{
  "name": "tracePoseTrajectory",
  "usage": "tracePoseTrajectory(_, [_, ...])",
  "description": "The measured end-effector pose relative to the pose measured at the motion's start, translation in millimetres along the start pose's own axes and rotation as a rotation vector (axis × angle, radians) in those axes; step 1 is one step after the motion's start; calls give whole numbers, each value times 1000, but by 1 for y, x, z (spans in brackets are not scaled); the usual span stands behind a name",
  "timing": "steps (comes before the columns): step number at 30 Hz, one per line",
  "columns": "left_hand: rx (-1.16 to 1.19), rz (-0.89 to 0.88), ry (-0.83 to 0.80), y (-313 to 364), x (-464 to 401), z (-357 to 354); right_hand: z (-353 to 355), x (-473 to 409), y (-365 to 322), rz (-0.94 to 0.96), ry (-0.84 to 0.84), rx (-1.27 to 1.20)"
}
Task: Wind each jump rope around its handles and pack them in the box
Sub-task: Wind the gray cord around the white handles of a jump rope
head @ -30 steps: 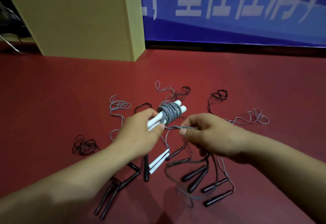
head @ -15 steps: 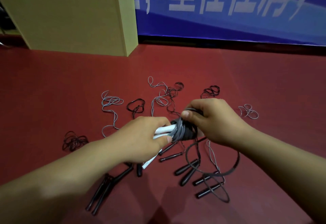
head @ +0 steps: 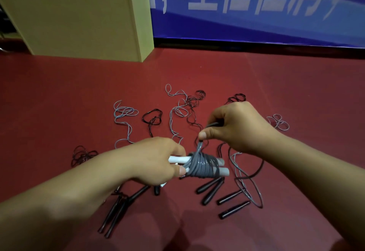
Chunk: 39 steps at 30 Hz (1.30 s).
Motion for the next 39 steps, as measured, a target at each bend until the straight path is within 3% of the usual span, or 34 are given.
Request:
tracePoseTrajectory(10, [267,-274,-64,8,13,9,0,-2,9,17,-44,-175])
tracePoseTrajectory(18, [900,-475,12,15,18,7,8,2,11,-28,-69,-626])
tracePoseTrajectory(22, [1101,-399,246,17,13,9,-1,6,2,-47,-99,-640])
tracePoseTrajectory(25, [1149,-270,418,11,8,10,-11,9,-12,-112,-240,-519])
tracePoseTrajectory(31, [890,8,600,-12,-1,4,-22,15,-21,-105,-393,-286])
tracePoseTrajectory(34, [793,150,655,-20,-1,5,-24,16,-20,-150,-362,-319])
tracePoseTrajectory(39, [673,270,668,-28,-4,-1,-21,18,-26,-39,-338,-277])
Point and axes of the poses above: each hand's wrist, its own x-axis away from the middle knuckle, its own z-axis out of the back of the hand, y = z × x, the point moved 1 cm from there along -x, towards the middle knuckle, and after that the axes turned 6 degrees about -x, right-handed, at the moved point
